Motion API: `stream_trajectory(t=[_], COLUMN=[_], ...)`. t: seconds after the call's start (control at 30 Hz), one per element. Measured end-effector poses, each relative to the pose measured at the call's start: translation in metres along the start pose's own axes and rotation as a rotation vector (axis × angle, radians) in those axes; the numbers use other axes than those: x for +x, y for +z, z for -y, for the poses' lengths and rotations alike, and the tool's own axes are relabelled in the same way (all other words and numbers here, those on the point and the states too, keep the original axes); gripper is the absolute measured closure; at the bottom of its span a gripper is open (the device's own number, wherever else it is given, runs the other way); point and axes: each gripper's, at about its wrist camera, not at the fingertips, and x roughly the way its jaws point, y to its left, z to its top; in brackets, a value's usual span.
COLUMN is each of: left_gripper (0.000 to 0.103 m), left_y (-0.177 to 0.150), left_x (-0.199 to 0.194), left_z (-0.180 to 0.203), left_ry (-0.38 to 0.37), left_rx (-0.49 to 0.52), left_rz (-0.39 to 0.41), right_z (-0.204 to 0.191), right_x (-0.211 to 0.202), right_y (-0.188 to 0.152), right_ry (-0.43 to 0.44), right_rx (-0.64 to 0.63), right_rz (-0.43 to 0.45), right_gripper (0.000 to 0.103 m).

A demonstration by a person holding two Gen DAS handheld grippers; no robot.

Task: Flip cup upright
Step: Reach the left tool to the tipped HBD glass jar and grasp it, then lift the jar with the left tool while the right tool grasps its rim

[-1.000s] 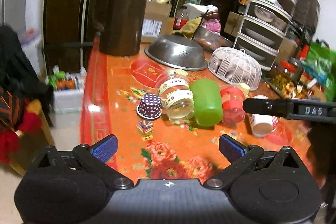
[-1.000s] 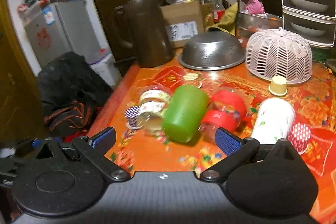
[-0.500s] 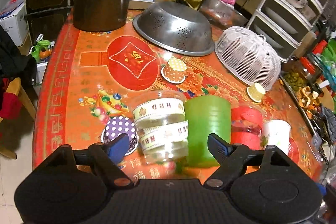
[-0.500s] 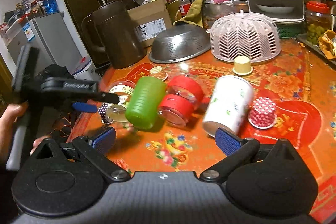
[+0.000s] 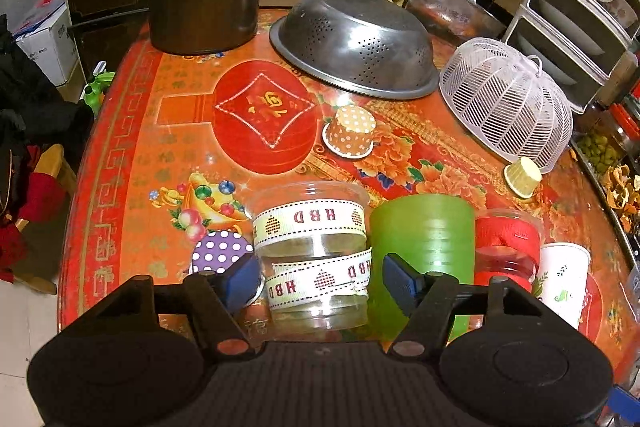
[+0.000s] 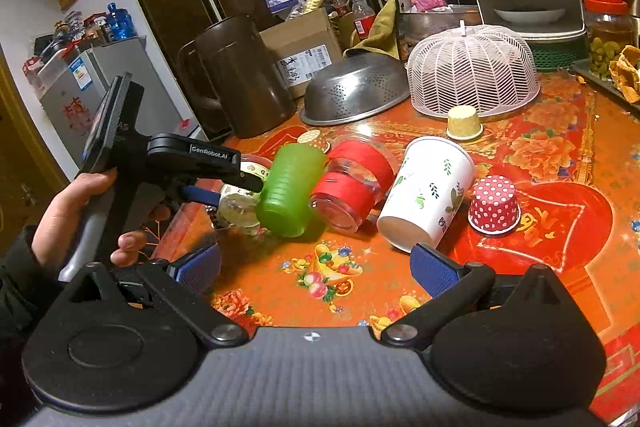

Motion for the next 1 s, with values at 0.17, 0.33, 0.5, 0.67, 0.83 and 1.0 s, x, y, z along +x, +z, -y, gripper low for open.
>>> stream_trajectory(t=[0.17, 0.33, 0.5, 0.67, 0.83, 1.0], left_gripper=[0.031, 0.039, 0.041, 0.042, 0.042, 0.042], left_y=[0.001, -0.001, -0.005, -0.008, -0.021, -0.059], left_x=[0.004, 0.007, 0.006, -0.005, -0.040, -0.102], left_z=[0.008, 0.014, 0.017, 0.015, 0.012, 0.017], left_ry=[0.032, 0.040, 0.048, 0.040, 0.002, -0.068], left_rx=[0.035, 0.071, 0.093, 0.111, 0.135, 0.195], left_rz=[0.008, 0.002, 0.013, 0.056, 0.113, 0.151], right_z=[0.002, 0.003, 0.002, 0.002, 0.001, 0.002], right_x=[-0.004, -0.004, -0.004, -0.004, -0.005, -0.017], right_y=[-0.001, -0.002, -0.003, -0.002, -0.003, -0.009], right_ry=[0.011, 0.012, 0.012, 0.012, 0.009, 0.004], right_rx=[0.009, 0.012, 0.016, 0.016, 0.023, 0.029], right_rz=[0.009, 0.009, 0.008, 0.008, 0.013, 0.031], right_gripper=[0.001, 0.001, 0.001, 0.001, 0.001, 0.001])
